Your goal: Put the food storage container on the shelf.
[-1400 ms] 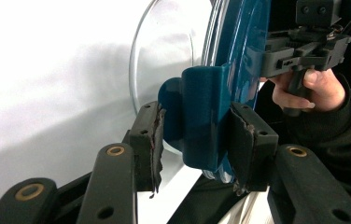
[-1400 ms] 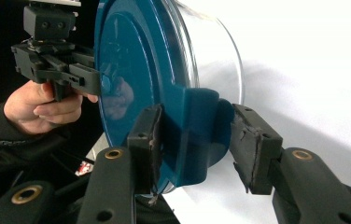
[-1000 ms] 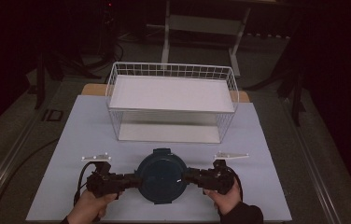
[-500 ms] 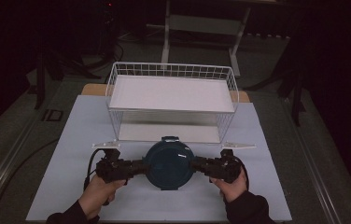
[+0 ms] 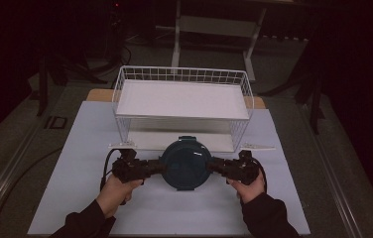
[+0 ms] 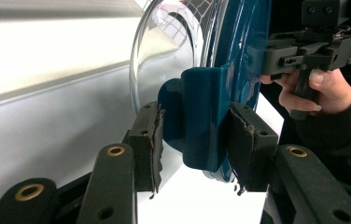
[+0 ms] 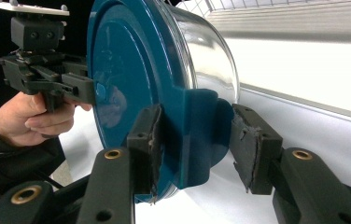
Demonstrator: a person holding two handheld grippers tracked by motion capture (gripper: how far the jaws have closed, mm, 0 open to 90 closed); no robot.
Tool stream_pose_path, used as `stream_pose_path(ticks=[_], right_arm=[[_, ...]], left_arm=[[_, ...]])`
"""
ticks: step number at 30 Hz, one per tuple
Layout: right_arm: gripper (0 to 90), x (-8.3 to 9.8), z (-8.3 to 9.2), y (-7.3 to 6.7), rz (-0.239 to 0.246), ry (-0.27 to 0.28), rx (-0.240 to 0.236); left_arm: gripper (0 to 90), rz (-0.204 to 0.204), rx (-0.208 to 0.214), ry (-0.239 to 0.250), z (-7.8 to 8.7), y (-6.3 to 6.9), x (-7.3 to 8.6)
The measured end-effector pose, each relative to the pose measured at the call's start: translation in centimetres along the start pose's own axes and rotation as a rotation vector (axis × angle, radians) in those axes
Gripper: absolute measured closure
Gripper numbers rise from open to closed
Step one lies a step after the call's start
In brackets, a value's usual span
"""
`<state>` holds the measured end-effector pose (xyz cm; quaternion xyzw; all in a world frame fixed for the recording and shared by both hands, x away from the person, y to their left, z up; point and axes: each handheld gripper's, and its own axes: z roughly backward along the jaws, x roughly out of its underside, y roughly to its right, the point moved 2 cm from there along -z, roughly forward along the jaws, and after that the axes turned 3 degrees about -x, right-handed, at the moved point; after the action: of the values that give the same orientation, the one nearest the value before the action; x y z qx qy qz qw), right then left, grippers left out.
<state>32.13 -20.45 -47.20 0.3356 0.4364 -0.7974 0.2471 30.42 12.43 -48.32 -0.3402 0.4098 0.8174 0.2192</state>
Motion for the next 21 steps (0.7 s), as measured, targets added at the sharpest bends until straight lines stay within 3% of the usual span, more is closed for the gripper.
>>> stream_pose_path(ticks=[14,21], right_arm=[[55.1,-1.0,-0.9,3.1,0.000,0.020,0.031],[55.1,-2.5,-1.7,4.8,0.010,0.023,0.045]], left_arm=[[57.3,-0.020,-0.006,0.044,-2.6,-2.6,-1.5],[57.2,-0.016,-0.013,0.075,-3.7,-4.2,-2.6]])
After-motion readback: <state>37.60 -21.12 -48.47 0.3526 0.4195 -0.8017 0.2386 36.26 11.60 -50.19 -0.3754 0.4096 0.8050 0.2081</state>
